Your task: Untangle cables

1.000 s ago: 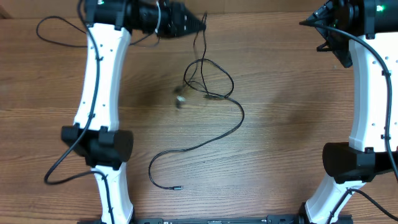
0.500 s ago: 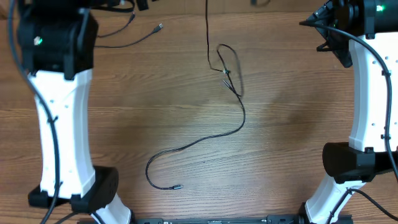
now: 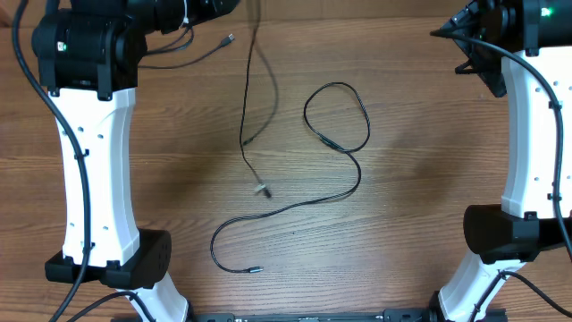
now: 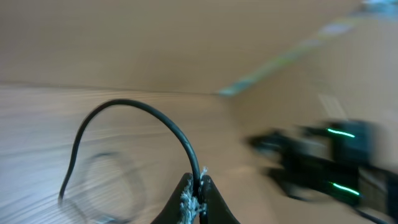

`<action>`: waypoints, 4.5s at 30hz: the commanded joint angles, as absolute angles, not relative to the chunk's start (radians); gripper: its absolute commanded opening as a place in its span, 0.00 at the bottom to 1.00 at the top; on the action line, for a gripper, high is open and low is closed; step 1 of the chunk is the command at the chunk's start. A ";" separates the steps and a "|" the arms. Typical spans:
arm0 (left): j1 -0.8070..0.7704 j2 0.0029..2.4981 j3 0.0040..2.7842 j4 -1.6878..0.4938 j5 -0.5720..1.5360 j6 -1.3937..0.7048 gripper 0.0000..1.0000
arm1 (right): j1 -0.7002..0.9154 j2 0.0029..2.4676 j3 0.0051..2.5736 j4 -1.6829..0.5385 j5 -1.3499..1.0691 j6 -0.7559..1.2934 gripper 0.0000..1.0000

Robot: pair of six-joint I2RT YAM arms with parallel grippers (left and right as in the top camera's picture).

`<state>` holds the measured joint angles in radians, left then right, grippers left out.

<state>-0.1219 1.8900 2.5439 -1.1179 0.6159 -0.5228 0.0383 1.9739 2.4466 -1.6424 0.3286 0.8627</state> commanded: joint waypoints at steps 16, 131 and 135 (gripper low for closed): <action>0.178 2.003 2.548 -1.188 0.245 -0.583 0.04 | 0.036 1.974 2.456 -1.640 0.343 0.859 1.00; 0.069 2.218 1.573 -0.966 0.027 -0.262 0.31 | 0.036 1.974 2.456 -1.640 0.343 0.859 1.00; 0.057 2.218 1.575 -0.916 -0.014 -0.299 0.04 | 0.036 1.974 2.456 -1.640 0.343 0.859 1.00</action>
<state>0.0776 2.1860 1.6089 -0.9524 0.0074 -0.2668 0.0383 1.9739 2.4466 -1.6424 0.3290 0.8627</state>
